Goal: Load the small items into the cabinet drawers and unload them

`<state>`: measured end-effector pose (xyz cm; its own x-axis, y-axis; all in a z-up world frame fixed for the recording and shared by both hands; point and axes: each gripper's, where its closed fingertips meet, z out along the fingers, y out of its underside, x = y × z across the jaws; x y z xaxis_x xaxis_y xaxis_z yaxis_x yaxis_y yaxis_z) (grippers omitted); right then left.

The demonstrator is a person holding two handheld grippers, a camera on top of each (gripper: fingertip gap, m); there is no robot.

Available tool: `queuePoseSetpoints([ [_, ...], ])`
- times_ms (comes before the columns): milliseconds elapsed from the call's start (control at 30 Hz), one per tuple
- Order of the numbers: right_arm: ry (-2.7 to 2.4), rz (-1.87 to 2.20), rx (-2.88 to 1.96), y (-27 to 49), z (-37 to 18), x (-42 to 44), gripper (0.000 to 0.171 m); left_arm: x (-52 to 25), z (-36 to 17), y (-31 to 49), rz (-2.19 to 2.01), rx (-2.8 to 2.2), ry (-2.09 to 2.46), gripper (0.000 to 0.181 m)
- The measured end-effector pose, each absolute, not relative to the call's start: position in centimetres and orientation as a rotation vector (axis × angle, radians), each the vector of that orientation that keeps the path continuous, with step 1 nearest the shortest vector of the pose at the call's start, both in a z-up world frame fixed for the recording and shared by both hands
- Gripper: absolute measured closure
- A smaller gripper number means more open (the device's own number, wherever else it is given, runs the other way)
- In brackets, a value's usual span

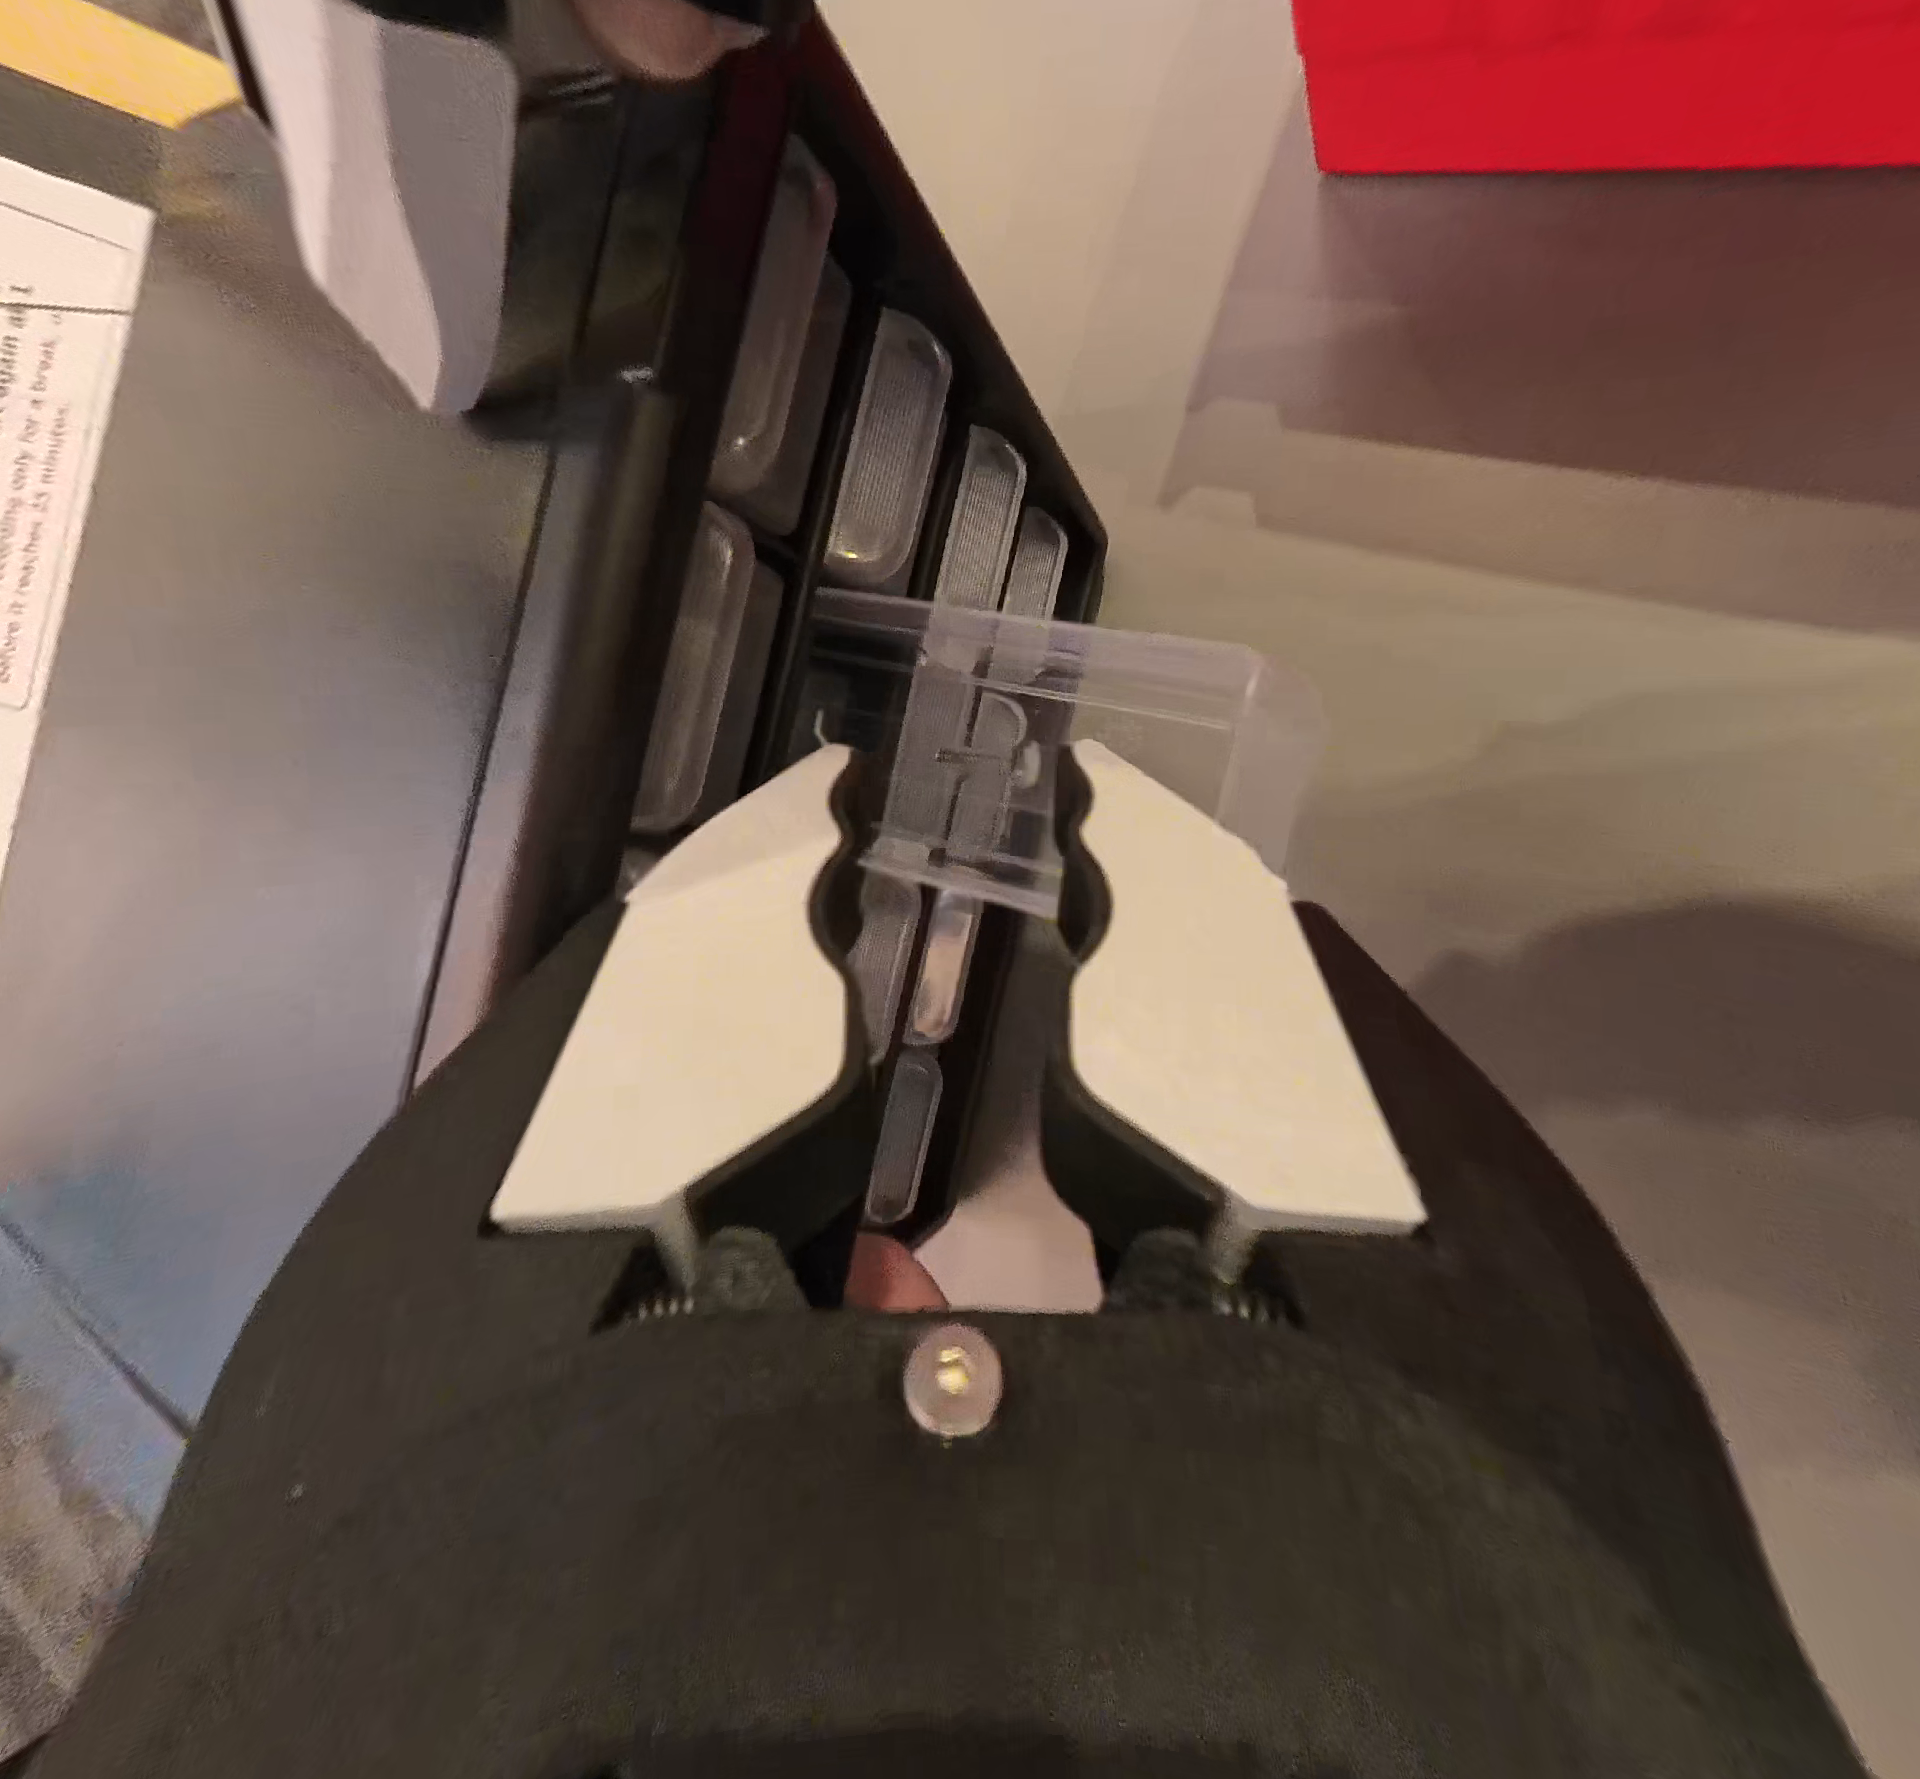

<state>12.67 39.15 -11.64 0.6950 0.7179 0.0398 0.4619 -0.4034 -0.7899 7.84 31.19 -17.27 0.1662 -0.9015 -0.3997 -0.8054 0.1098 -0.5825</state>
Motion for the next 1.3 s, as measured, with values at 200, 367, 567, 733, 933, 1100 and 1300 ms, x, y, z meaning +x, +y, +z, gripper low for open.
queuePoseSetpoints([
  [200, -0.901, 0.391, -2.07, 39.2, -11.6, 12.7, 0.135, 6.8, -16.1, 27.6, -0.203, -1.611, 1.632, 0.123],
  [367, -0.9, 0.391, -2.07, 39.1, -11.6, 12.7, 0.135, 7.3, -16.9, 26.6, -0.016, -1.461, 1.617, 0.123],
  [567, -0.897, 0.389, -2.07, 39.1, -11.7, 12.7, 0.135, 7.5, -16.9, 30.4, 0.237, -1.376, 1.45, 0.099],
  [733, -0.896, 0.389, -2.069, 39.2, -11.6, 12.7, 0.135, 7.0, -15.4, 33.8, 0.542, -1.254, 1.338, 0.092],
  [933, -0.896, 0.389, -2.068, 39.2, -11.6, 12.7, 0.135, 7.4, -14.6, 36.9, 0.765, -1.208, 1.229, 0.077],
  [1100, -0.896, 0.389, -2.068, 39.2, -11.6, 12.7, 0.134, 8.6, -14.7, 36.9, 0.82, -1.153, 1.233, 0.081],
  [1300, -0.898, 0.392, -2.067, 39.2, -11.6, 12.7, 0.135, 11.3, -14.3, 34.4, 0.718, -1.062, 1.275, 0.08],
])
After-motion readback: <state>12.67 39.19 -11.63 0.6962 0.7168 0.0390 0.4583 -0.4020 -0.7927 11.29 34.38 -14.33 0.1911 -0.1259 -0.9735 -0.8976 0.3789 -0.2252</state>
